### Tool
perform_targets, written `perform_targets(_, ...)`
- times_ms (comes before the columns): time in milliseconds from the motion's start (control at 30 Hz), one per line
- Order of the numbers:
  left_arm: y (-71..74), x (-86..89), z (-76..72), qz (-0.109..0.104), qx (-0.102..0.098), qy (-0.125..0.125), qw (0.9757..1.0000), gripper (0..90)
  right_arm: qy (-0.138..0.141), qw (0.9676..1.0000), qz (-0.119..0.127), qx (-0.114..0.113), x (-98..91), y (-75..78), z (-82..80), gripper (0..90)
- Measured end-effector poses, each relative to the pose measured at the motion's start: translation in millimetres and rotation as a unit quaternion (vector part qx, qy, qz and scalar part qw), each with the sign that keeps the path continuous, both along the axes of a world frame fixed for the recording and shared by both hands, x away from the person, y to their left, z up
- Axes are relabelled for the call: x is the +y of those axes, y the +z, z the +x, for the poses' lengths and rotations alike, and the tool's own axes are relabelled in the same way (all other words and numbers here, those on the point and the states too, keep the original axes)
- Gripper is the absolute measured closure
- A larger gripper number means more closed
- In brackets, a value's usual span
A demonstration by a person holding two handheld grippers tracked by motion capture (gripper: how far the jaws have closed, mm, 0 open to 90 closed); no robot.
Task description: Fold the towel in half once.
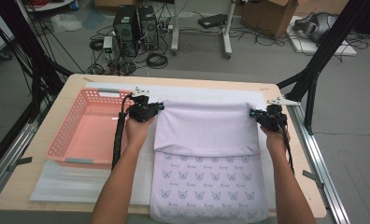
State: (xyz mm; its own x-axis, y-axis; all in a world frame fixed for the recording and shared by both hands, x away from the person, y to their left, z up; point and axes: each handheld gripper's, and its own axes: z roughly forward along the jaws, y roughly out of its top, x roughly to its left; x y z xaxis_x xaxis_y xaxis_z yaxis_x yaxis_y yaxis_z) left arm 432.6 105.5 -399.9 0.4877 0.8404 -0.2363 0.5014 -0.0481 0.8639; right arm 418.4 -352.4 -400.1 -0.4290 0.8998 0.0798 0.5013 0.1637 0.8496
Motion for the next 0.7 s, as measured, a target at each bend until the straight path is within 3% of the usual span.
perform_targets(67, 0.1, 0.1, -1.4, -0.007, 0.011, -0.004, 0.9999, 66.8, -0.008, 0.9999, -0.003, 0.009, 2.3, -0.9, 0.5, 70.5)
perform_targets(133, 1.9, -1.3, -4.7, -0.004, 0.011, -0.018, 0.9998, 62.3, -0.003, 0.9998, -0.005, 0.020, 1.5, -1.7, 0.0, 65.1)
perform_targets(200, 3.7, -4.6, -9.1, 0.001, 0.010, -0.028, 0.9995, 60.9, -0.004, 0.9996, 0.003, 0.027, 0.5, -1.2, -2.8, 62.4)
perform_targets(267, 2.0, -5.8, -16.5, -0.005, -0.011, -0.024, 0.9996, 60.8, 0.003, 0.9996, 0.007, 0.029, -0.1, -0.4, -6.3, 61.5)
perform_targets(367, -4.4, -4.5, -23.7, -0.007, 0.003, -0.032, 0.9995, 60.1, 0.013, 0.9992, 0.003, 0.039, -0.2, 1.4, -13.2, 60.0)
perform_targets(500, -13.3, -1.2, -38.7, -0.026, 0.002, -0.043, 0.9987, 57.6, 0.028, 0.9984, 0.006, 0.050, -3.5, 4.3, -24.3, 58.5)
perform_targets(567, -17.2, -0.2, -46.3, -0.022, 0.001, -0.051, 0.9985, 56.8, 0.037, 0.9971, 0.004, 0.066, -4.5, 4.2, -29.5, 56.2)
perform_targets(633, -18.1, -1.1, -49.9, -0.020, 0.028, -0.073, 0.9968, 54.8, 0.049, 0.9960, 0.003, 0.075, -4.2, 3.8, -36.0, 56.5)
perform_targets(700, -19.0, -2.9, -58.8, -0.025, 0.006, -0.078, 0.9966, 53.6, 0.057, 0.9955, 0.007, 0.075, -4.2, 2.5, -43.4, 56.5)
